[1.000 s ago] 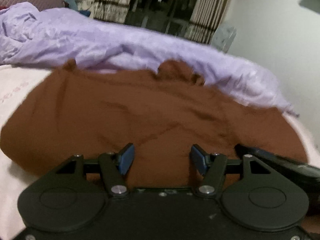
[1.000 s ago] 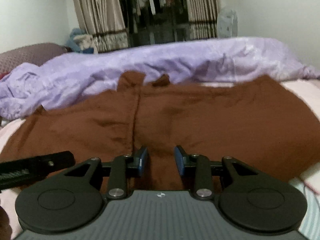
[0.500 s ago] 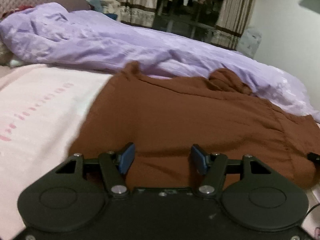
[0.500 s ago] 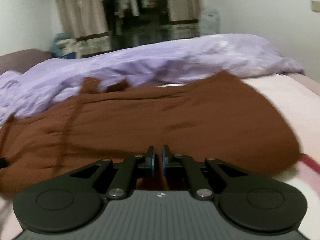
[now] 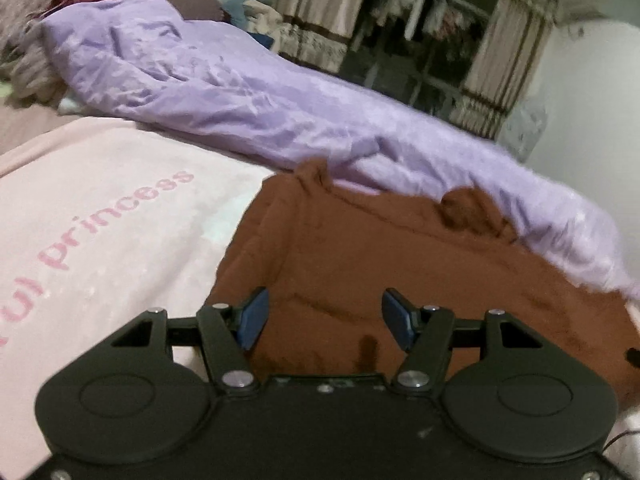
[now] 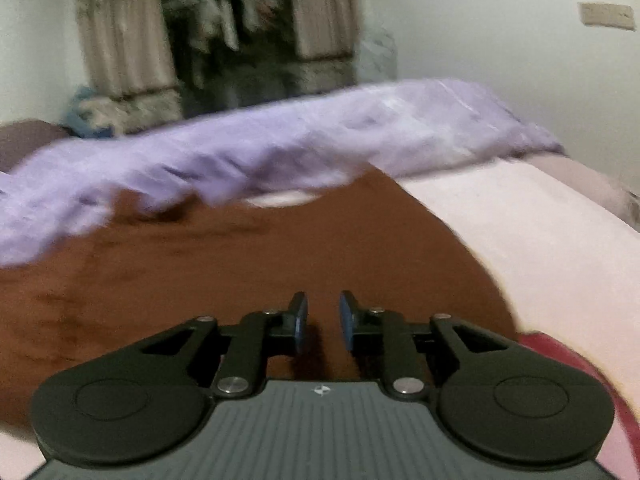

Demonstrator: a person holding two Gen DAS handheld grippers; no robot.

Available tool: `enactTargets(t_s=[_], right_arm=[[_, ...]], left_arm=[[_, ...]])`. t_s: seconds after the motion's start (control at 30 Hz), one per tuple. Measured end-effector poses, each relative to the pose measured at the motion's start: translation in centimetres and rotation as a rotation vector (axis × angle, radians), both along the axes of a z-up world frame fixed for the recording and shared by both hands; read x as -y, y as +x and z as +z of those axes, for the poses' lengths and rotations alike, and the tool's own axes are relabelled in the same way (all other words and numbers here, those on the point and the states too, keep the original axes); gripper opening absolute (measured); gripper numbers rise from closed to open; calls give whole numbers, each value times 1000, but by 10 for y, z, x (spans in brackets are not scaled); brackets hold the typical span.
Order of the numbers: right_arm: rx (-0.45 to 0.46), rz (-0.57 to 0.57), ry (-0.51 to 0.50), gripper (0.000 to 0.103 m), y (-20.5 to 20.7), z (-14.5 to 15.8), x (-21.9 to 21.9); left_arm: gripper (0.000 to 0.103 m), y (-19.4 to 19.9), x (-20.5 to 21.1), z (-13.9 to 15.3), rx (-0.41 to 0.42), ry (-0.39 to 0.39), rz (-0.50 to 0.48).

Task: Fold large clothes

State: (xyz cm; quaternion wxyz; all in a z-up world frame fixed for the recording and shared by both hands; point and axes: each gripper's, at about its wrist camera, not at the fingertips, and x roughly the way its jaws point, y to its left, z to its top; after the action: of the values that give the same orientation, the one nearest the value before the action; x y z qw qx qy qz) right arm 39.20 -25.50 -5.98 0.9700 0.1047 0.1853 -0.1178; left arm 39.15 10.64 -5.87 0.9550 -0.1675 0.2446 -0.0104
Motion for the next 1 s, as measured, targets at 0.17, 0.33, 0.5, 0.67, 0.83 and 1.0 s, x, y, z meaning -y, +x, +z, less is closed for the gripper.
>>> enactTargets(t_s=[0.17,0.33,0.5,0.67,0.83,1.0], right_arm=[[48,181,20,35,0,19,-52],[0,271,53,41,15,7,-89],[-60,254,55,42,26,-12,-102],[-59,258,40,44,21,-16,-110],[-57,264,44,44,22,-17,-110],[-54,266,46,44,23,-17,-110]], left_arm=[[65,-39,-3,2,31,-27,111],[67,-46,-14,-22,-22,-190,124],[67,-34,-18,-37,-79,-278,141],[68,-16,-30,-46,-105,-373,177],[69,-4,-36,-47,-83,-403,194],[70,13,-42,-43,-81,-406,198]])
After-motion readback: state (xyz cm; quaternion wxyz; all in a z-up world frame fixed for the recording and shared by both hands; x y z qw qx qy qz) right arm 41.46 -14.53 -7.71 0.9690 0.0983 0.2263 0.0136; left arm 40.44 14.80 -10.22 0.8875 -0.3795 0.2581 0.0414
